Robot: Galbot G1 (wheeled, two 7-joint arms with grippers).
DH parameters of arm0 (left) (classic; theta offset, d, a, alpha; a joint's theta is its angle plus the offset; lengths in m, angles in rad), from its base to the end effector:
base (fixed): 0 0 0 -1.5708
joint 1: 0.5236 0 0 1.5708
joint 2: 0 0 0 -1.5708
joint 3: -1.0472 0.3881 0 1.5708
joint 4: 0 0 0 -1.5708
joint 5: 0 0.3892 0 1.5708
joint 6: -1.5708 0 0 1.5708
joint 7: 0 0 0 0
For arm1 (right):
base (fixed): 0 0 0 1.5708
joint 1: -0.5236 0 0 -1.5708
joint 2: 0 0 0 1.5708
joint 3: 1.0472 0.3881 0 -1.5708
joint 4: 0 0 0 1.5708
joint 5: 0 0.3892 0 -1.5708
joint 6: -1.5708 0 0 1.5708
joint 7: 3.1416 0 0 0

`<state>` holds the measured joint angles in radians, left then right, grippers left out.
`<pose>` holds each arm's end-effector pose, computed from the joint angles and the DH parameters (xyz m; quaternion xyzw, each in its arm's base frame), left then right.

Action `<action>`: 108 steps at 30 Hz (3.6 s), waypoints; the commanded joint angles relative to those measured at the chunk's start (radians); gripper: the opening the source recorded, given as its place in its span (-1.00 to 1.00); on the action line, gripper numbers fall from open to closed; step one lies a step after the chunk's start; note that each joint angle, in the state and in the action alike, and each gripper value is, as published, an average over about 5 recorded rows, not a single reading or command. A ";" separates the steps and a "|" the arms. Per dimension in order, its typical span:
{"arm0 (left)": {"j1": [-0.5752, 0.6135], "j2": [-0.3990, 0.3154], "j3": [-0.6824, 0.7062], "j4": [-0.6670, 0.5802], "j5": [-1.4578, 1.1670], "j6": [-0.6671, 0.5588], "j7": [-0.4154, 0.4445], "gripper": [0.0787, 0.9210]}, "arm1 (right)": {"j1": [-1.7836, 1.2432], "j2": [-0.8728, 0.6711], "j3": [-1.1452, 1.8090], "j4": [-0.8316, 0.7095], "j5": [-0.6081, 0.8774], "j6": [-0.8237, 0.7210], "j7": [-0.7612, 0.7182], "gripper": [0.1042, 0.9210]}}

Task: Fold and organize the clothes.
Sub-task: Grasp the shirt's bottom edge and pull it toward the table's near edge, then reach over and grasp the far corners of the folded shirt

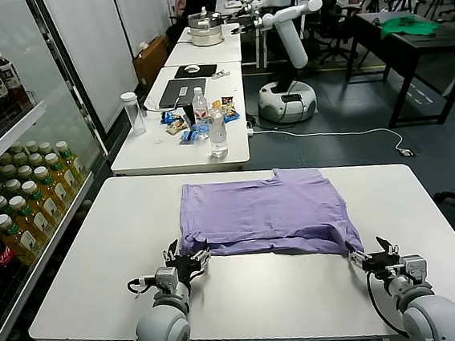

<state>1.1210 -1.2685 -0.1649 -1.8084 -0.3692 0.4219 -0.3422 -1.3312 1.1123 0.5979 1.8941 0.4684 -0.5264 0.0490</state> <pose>0.3294 -0.0385 -0.3478 -0.0456 -0.9807 -0.0151 0.1894 0.2902 -0.1416 -0.3191 0.0149 -0.9703 0.0117 0.2413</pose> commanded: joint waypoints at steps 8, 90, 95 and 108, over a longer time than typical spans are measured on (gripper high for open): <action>-0.006 0.001 0.001 0.022 -0.076 0.021 0.006 0.00 | 0.023 -0.012 -0.023 -0.039 0.032 0.006 -0.010 -0.18; -0.140 0.181 -0.024 -0.067 -0.220 0.075 -0.026 0.70 | 0.399 -0.199 -0.176 -0.105 0.148 -0.020 0.087 0.75; -0.240 0.151 0.020 0.056 -0.253 0.082 -0.017 0.76 | 0.582 -0.154 -0.298 -0.293 0.174 -0.048 0.106 0.76; -0.400 0.049 0.091 0.301 -0.282 0.111 -0.005 0.77 | 0.781 -0.040 -0.401 -0.629 0.152 -0.051 0.089 0.76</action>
<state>0.8972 -1.1592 -0.1221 -1.7332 -0.6096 0.5227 -0.3514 -0.7322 1.0290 0.2865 1.4878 0.6117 -0.5654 0.1331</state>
